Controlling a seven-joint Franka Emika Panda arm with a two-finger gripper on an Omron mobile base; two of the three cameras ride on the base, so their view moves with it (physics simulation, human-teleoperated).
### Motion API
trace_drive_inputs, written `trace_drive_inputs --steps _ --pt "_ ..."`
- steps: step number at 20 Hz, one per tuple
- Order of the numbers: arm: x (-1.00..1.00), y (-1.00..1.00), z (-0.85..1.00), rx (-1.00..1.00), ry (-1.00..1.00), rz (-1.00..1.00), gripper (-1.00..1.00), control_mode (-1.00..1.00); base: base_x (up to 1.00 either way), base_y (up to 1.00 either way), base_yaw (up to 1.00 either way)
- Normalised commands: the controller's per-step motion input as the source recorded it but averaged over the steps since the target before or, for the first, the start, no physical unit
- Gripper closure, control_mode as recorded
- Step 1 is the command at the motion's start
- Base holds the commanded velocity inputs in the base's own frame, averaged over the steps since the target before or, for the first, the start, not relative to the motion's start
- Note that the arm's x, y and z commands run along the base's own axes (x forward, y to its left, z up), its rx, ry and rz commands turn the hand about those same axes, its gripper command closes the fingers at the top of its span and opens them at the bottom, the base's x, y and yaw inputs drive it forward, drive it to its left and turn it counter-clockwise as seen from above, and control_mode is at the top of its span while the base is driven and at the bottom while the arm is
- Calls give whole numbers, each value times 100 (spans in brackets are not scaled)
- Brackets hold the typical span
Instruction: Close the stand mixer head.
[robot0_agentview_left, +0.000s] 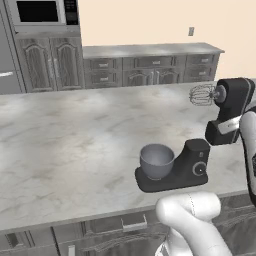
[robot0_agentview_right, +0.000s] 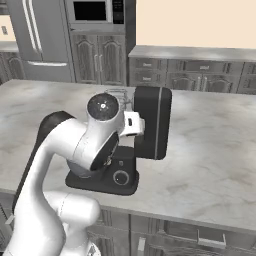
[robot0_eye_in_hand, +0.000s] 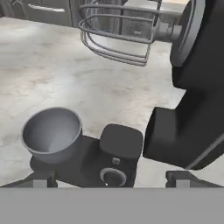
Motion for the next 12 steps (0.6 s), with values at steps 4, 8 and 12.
trace_drive_inputs --steps 4,8,12 --pt "-5 -100 58 6 -17 30 -100 -100 0 0 0" --pt "1 -100 35 3 -15 31 -100 -100 0 0 0" --pt "28 -100 24 7 -13 32 -100 -100 0 0 0"
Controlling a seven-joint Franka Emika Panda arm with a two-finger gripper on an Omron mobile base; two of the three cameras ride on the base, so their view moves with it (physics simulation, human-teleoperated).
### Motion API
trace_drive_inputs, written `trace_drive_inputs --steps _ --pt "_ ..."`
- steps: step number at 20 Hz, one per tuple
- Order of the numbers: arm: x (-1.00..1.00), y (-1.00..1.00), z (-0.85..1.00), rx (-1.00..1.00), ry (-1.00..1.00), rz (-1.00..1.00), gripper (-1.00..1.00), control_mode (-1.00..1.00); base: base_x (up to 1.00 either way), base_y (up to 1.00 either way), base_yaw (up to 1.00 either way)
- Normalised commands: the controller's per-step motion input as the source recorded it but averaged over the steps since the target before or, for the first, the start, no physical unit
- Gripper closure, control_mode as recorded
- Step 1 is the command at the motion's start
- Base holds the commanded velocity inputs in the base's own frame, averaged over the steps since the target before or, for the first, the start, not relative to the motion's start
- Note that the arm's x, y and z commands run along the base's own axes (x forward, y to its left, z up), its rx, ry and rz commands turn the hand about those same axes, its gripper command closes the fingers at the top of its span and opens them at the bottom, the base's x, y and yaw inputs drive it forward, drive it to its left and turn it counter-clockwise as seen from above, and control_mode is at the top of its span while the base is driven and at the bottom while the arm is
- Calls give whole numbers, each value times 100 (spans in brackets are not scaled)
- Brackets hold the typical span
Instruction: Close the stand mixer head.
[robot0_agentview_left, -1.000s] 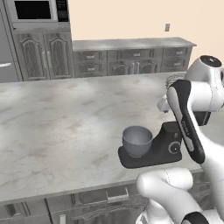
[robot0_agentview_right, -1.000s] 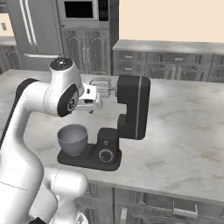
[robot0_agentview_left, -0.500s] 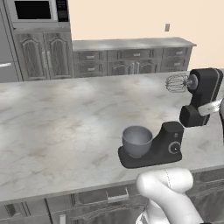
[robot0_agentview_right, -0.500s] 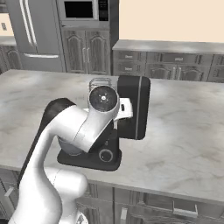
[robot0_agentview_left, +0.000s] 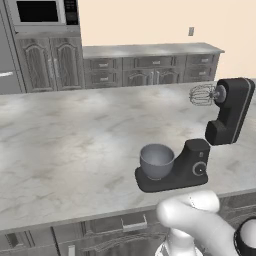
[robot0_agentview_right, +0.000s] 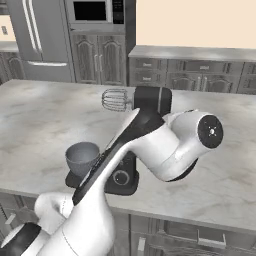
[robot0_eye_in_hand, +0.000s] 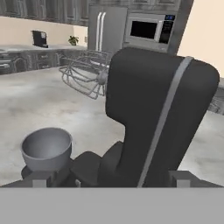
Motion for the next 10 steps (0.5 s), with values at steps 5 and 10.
trace_drive_inputs --steps 5,10 --pt "89 -69 5 5 -10 32 -100 -100 0 0 0" --pt "99 20 -1 0 -27 41 -100 -100 0 0 0"
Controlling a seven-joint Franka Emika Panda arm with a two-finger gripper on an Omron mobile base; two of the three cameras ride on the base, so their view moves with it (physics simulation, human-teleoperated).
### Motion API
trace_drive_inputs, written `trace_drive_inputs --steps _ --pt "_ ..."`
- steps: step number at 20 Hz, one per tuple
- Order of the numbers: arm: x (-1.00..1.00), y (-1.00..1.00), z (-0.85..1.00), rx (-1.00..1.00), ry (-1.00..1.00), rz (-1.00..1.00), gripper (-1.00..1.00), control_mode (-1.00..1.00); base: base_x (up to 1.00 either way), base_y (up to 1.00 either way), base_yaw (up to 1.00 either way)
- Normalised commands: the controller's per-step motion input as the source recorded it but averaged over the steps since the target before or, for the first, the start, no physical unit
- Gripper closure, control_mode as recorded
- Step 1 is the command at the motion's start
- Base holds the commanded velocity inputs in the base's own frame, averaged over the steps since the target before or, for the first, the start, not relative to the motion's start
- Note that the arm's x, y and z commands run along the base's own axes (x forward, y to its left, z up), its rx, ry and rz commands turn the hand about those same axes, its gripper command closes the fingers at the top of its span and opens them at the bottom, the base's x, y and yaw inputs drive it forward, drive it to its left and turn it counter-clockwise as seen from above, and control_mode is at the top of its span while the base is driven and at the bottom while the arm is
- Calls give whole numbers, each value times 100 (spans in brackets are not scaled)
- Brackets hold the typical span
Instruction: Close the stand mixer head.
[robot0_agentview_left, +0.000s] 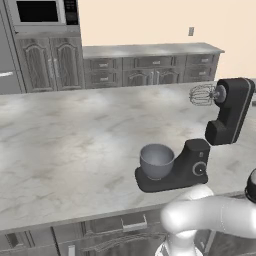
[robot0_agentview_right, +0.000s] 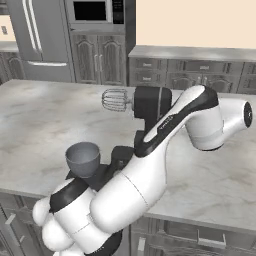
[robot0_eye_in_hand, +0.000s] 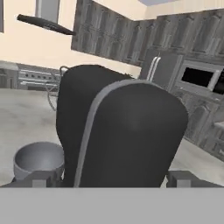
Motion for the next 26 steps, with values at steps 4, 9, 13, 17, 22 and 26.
trace_drive_inputs --steps 4,9,13,17,22,26 --pt "47 100 -58 -11 -41 46 -100 -100 0 0 0" --pt "12 100 -85 -19 -47 46 -100 -100 0 0 0" --pt "35 100 -86 -26 -56 41 -100 -100 0 0 0" --pt "49 100 -93 -28 -58 36 -100 -100 0 0 0" --pt "50 100 -99 -33 -60 34 -100 -100 0 0 0" --pt "45 100 -74 -43 -55 34 -100 -100 0 0 0"
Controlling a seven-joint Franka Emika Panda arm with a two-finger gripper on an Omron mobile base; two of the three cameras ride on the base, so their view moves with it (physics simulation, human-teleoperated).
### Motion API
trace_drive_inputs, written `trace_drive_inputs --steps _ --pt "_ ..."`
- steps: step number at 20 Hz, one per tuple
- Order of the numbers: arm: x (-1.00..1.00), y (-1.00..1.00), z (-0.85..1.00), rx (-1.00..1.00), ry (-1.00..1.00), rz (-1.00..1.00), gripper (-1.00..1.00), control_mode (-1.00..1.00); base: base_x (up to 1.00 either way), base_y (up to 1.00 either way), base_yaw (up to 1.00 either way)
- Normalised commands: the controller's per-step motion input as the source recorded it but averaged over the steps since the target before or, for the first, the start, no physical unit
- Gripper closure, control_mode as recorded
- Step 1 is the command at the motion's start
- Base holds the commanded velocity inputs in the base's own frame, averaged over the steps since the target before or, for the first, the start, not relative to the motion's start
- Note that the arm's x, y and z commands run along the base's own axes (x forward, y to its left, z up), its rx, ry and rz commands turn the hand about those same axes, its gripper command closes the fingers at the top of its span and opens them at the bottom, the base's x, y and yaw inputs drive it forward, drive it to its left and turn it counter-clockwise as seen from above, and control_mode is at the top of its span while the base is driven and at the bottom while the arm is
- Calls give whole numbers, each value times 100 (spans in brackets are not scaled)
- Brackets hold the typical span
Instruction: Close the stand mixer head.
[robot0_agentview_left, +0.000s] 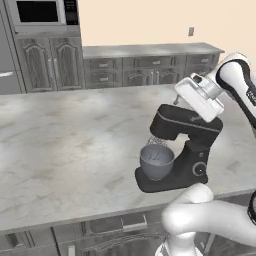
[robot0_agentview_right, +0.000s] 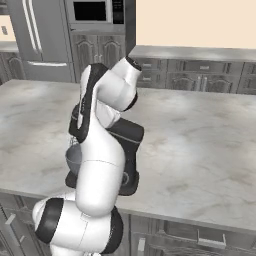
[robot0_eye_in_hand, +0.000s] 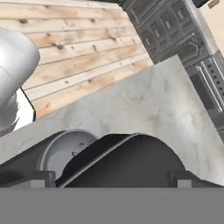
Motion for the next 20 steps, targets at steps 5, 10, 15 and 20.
trace_drive_inputs --steps 5,10,15,20 --pt "-12 62 11 -31 -17 17 -100 -100 0 0 0" --pt "0 0 0 0 0 0 -100 -100 0 0 0" --pt "0 0 0 0 0 0 -100 -100 0 0 0" --pt "0 0 0 0 0 0 -100 -100 0 0 0"
